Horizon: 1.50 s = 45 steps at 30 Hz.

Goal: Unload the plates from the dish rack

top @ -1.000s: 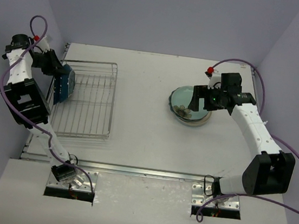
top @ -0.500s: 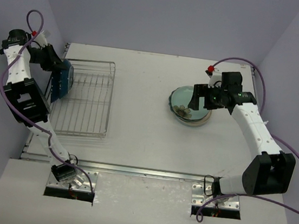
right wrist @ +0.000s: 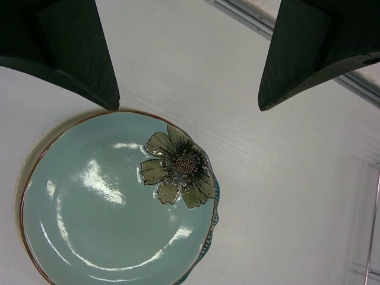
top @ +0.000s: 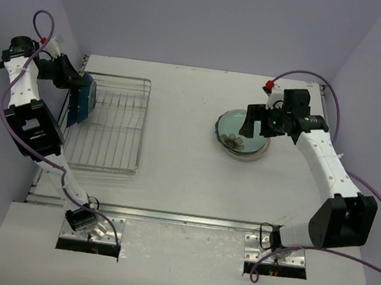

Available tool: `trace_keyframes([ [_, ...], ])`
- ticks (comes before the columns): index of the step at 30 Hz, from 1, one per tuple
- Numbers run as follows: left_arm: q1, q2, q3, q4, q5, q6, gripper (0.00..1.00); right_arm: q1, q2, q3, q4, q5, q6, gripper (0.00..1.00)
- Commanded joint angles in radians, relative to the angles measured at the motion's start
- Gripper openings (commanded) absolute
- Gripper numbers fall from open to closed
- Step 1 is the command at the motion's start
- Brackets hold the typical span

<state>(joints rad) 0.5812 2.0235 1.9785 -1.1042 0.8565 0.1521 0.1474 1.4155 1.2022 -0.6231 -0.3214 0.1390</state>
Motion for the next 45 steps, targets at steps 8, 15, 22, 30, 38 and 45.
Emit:
trace_keyframes([
  [8,-0.006,-0.106,-0.065,0.153,0.387,-0.131,0.00,0.006,-0.024,0.017,0.019,0.007,0.002,0.99],
  [15,-0.004,-0.097,-0.116,0.176,0.427,-0.129,0.00,0.006,-0.029,0.017,0.014,0.012,-0.004,0.99],
  [22,-0.014,-0.126,0.048,0.150,0.407,-0.124,0.00,0.006,-0.025,0.031,0.011,-0.008,0.013,0.99],
  [30,-0.151,-0.167,0.283,0.028,0.216,-0.007,0.00,0.007,-0.023,0.051,0.003,-0.036,0.039,0.99],
  [38,-0.835,-0.597,-0.185,0.274,-0.618,0.311,0.00,0.005,-0.028,0.070,-0.018,-0.079,0.078,0.99],
  [45,-1.345,-0.836,-0.812,0.632,-1.229,0.683,0.00,0.006,-0.024,0.068,-0.015,-0.186,0.114,0.99],
])
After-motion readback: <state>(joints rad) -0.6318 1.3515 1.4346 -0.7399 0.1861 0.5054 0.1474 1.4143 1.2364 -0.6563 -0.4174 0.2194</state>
